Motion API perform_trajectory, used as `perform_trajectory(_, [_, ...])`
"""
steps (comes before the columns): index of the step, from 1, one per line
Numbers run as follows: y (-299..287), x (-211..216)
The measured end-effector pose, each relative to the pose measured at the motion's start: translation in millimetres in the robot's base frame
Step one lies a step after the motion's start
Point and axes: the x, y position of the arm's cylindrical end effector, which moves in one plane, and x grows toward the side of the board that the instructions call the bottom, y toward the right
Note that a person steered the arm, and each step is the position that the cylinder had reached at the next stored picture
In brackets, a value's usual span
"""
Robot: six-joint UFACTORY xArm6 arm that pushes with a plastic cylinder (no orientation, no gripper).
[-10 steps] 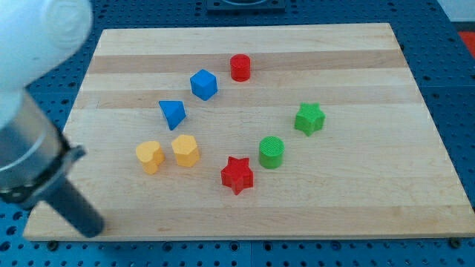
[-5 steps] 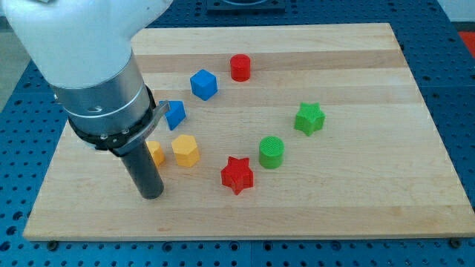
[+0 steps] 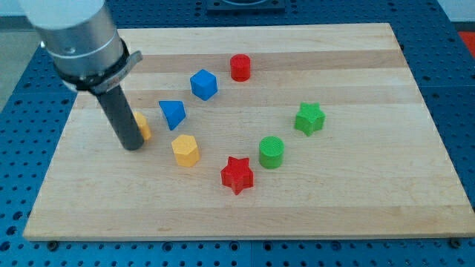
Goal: Push yellow heart towards top left
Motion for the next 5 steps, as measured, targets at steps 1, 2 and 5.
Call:
perform_trajectory(1, [0.0, -43.0])
perform_trajectory(2, [0.0, -85.0])
perform_trajectory(5, [-8.6, -157.2])
